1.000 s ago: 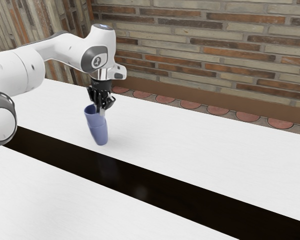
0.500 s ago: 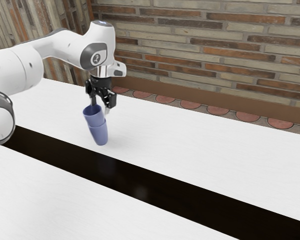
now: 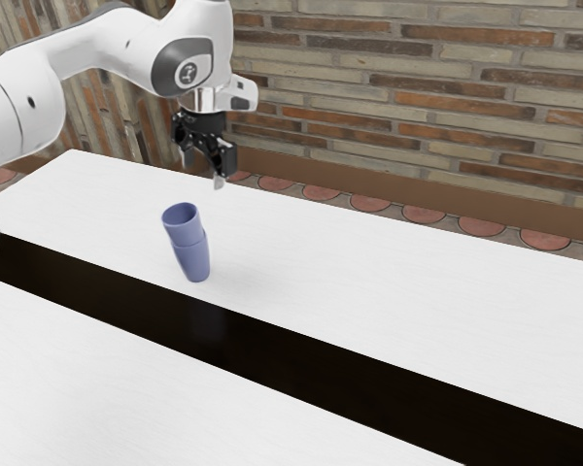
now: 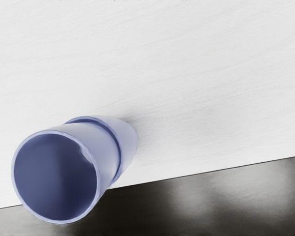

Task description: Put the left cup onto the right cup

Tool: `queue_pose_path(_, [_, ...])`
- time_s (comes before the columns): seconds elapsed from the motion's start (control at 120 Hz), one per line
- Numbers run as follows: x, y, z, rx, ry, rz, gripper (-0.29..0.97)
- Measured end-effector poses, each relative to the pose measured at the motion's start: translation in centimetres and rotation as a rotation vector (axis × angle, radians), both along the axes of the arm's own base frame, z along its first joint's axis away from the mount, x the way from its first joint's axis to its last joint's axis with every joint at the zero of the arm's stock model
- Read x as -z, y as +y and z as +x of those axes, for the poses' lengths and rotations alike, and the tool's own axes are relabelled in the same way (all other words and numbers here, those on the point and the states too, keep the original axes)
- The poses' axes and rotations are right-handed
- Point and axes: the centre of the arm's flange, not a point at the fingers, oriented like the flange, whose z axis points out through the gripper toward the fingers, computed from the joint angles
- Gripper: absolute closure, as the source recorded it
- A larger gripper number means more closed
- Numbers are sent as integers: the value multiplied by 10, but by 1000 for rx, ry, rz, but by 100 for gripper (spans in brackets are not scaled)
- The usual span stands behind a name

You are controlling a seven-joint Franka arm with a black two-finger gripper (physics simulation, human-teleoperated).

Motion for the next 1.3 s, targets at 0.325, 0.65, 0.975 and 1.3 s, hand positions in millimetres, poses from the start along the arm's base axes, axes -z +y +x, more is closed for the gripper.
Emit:
queue_pose_path(0.325, [-30, -31, -57, -3, 10, 14, 1])
queue_pose_path(0.65, [-34, -37, -94, -45, 44, -71, 0])
queue_pose_path(0.975, [-33, -35, -105, -72, 59, -118, 0])
queue_pose_path(1.3, [-34, -31, -108, -96, 73, -151, 0])
